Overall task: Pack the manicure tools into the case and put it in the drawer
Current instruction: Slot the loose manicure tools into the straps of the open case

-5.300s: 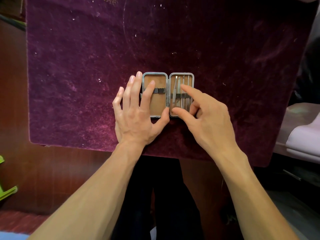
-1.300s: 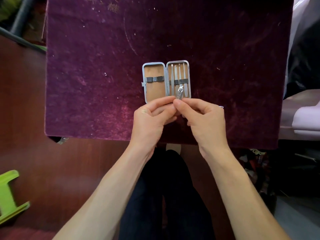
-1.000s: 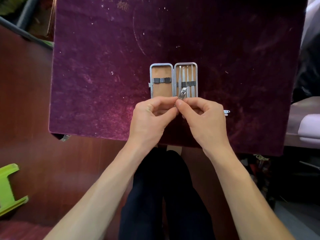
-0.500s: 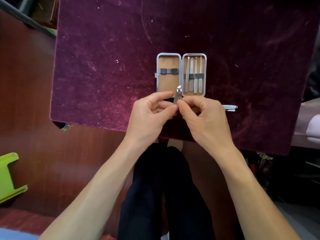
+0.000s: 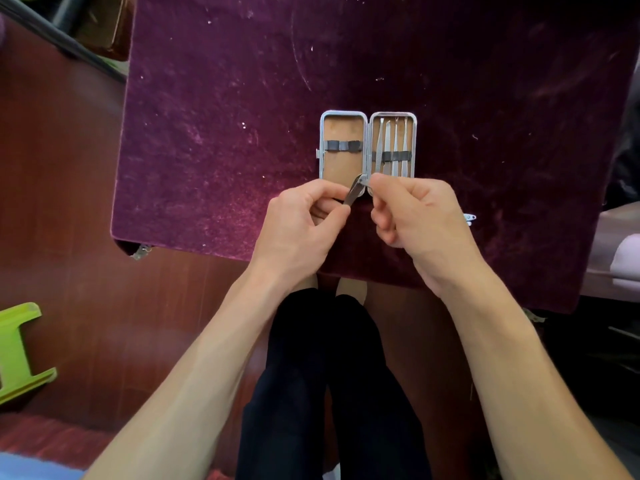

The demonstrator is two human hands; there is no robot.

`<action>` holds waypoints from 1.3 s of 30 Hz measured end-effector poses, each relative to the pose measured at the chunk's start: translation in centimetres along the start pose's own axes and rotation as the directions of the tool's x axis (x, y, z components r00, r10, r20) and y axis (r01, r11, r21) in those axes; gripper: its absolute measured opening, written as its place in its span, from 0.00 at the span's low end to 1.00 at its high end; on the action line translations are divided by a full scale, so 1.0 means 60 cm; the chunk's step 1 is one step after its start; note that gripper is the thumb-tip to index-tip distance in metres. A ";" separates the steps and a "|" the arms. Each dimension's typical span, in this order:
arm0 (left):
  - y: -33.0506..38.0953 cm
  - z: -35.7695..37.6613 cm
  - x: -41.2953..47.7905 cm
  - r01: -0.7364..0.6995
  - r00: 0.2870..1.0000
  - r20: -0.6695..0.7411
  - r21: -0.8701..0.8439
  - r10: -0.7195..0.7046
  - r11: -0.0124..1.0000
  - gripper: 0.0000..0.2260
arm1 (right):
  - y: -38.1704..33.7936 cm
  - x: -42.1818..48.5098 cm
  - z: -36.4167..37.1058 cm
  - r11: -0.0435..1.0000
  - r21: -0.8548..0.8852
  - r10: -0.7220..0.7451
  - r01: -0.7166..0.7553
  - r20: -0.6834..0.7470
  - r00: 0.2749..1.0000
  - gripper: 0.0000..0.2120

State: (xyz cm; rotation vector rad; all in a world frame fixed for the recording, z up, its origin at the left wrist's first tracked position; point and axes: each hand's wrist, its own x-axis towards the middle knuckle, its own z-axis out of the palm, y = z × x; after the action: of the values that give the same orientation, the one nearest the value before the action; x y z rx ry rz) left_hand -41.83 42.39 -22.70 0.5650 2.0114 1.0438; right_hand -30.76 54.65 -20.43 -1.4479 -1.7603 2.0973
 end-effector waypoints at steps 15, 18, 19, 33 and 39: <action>-0.004 -0.030 0.021 0.089 0.996 0.031 -0.131 -0.086 0.987 0.06 | -0.053 0.047 -0.010 0.873 -0.347 -0.349 0.342 0.042 0.936 0.09; -0.005 -0.032 0.025 0.098 0.995 0.033 -0.146 -0.094 0.984 0.05 | -0.052 0.056 -0.002 0.857 -0.386 -0.343 0.341 0.065 0.937 0.04; -0.006 -0.033 0.026 0.100 0.995 0.031 -0.151 -0.096 0.983 0.05 | -0.052 0.058 0.001 0.858 -0.387 -0.343 0.339 0.060 0.937 0.02; -0.017 -0.017 0.034 0.084 0.994 -0.035 -0.395 -0.106 0.915 0.08 | -0.062 0.076 0.022 0.881 -0.353 -0.355 0.316 -0.051 0.933 0.05; -0.011 -0.015 0.037 0.070 0.993 -0.055 -0.426 -0.103 0.902 0.08 | -0.064 0.085 0.014 0.839 -0.404 -0.404 0.365 -0.012 0.915 0.01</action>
State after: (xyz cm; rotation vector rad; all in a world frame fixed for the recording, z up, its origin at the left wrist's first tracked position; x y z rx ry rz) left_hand -43.86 43.10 -23.88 0.2032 1.7748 1.4134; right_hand -36.11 58.25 -20.59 -1.1016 -2.2969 1.5071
